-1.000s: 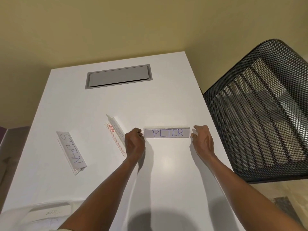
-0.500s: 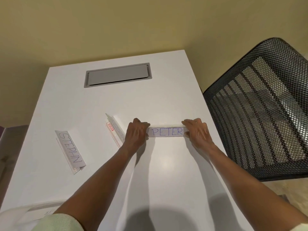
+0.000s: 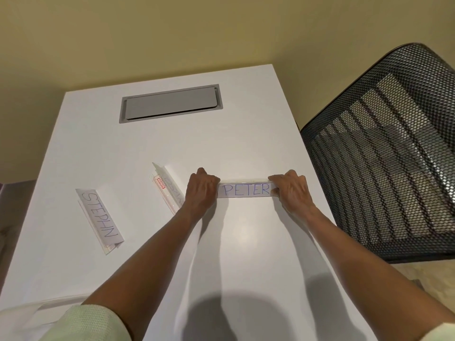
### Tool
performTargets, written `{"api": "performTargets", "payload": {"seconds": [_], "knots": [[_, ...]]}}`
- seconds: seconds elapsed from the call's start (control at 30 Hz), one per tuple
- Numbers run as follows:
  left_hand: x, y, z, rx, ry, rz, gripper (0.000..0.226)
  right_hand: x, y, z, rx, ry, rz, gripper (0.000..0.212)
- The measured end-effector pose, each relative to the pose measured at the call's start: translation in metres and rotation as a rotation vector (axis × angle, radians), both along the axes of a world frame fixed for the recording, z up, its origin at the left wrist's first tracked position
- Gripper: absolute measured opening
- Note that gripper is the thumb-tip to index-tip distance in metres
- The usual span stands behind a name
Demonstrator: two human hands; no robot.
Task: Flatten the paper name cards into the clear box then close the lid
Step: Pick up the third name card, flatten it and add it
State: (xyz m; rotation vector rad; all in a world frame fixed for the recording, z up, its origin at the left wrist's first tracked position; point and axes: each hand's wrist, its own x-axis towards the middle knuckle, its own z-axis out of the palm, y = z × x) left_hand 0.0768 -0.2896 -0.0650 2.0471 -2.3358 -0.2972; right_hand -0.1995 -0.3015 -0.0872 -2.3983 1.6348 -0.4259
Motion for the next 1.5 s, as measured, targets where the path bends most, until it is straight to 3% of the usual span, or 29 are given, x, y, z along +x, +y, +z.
{"api": "performTargets", "payload": {"seconds": [0.1,0.33,0.43,0.6,0.87,0.97,1.1,1.3,1.5], "knots": [[-0.004,0.004,0.006,-0.009,0.105,0.068,0.016,0.002,-0.001,0.003,0.039,-0.008,-0.054,0.02],[-0.001,0.01,0.019,-0.057,0.018,-0.021,0.018,0.001,0.006,0.021,0.066,-0.074,-0.058,0.028],[-0.002,0.015,0.037,-0.107,0.088,0.052,0.018,0.002,0.012,0.039,0.076,-0.027,-0.07,0.02],[0.004,0.033,0.067,-0.137,0.015,-0.046,0.018,0.005,0.026,0.071,0.069,0.084,-0.08,0.011],[0.019,0.084,0.106,-0.252,0.083,-0.057,0.018,0.016,0.074,0.13,-0.016,0.076,-0.01,0.01],[0.023,0.107,0.124,-0.248,0.023,-0.035,0.013,0.02,0.095,0.143,-0.078,0.088,0.011,0.009],[0.034,0.133,0.135,-0.232,-0.062,-0.02,0.027,0.028,0.119,0.151,-0.091,0.116,0.033,0.006],[0.053,0.176,0.144,-0.275,-0.118,0.001,0.033,0.045,0.158,0.165,-0.115,0.178,0.076,0.015],[0.076,0.218,0.152,-0.27,-0.108,0.031,0.021,0.063,0.187,0.162,-0.205,0.133,0.163,0.027]]}}
